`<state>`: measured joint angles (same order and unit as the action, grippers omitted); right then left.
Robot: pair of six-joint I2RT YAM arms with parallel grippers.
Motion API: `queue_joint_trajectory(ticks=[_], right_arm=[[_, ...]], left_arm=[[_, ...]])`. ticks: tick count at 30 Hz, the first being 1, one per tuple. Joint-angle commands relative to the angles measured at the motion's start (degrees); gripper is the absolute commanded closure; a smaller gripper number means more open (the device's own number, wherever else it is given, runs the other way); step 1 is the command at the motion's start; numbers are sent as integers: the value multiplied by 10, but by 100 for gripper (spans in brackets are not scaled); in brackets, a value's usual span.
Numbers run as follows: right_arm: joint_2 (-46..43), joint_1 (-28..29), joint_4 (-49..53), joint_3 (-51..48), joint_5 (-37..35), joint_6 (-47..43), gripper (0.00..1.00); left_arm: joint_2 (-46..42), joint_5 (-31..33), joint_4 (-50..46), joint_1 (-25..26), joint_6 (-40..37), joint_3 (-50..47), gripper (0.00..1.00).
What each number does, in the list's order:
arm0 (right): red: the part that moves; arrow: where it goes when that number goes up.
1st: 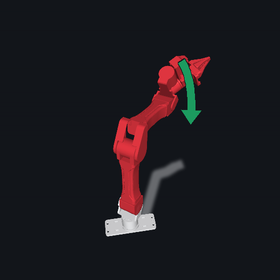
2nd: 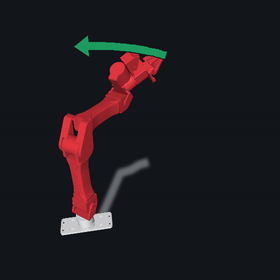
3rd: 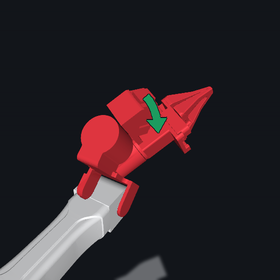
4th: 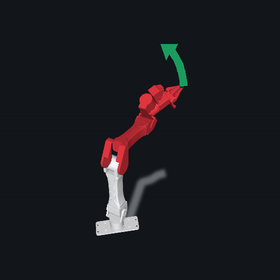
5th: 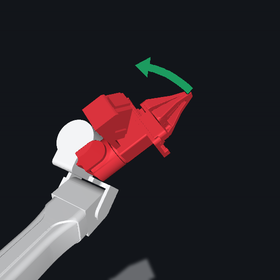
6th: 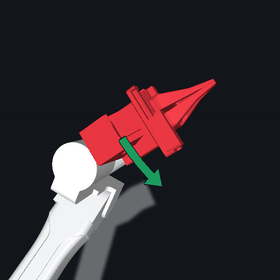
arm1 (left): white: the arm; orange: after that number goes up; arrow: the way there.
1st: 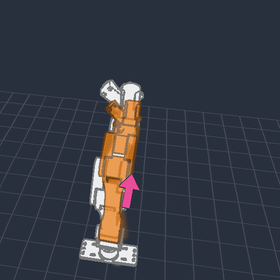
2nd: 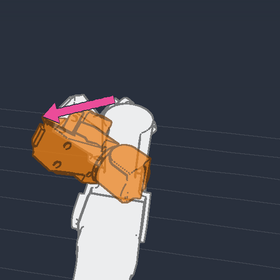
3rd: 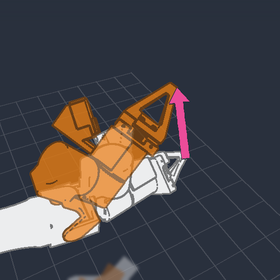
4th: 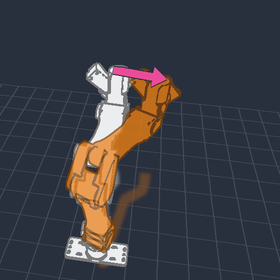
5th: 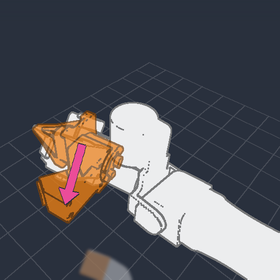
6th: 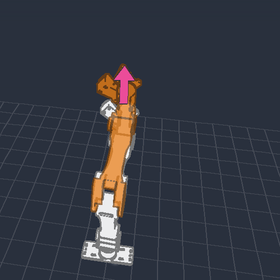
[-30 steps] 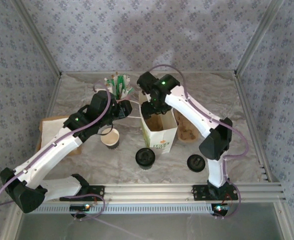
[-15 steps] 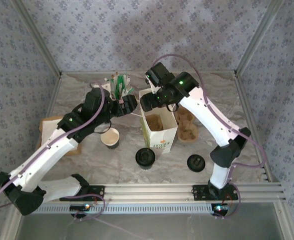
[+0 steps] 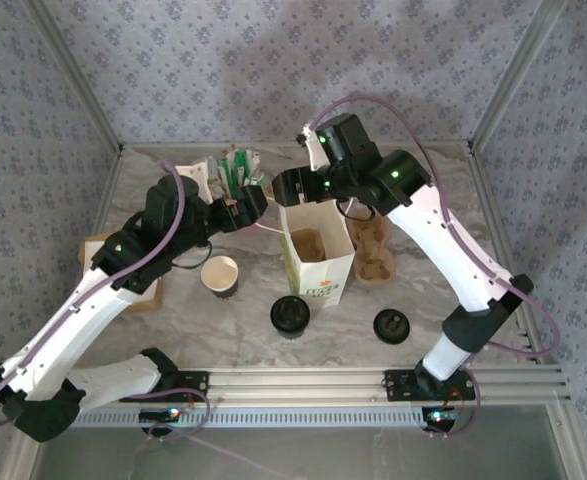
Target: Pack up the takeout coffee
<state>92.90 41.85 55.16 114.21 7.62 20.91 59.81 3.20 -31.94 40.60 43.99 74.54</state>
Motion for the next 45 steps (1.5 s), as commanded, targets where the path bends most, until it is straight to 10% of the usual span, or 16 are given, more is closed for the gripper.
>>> queue_joint_trajectory(ticks=[1, 18, 45], right_arm=[[-29, -4, -58, -14, 53, 25, 16], [-219, -13, -26, -177, 18, 5, 16], [-467, -43, -32, -498, 3, -12, 25]], left_arm=[[-24, -28, -10, -3, -8, 23, 0], [-73, -12, -133, 99, -31, 23, 2], [-78, 22, -39, 190, -7, -128, 24]])
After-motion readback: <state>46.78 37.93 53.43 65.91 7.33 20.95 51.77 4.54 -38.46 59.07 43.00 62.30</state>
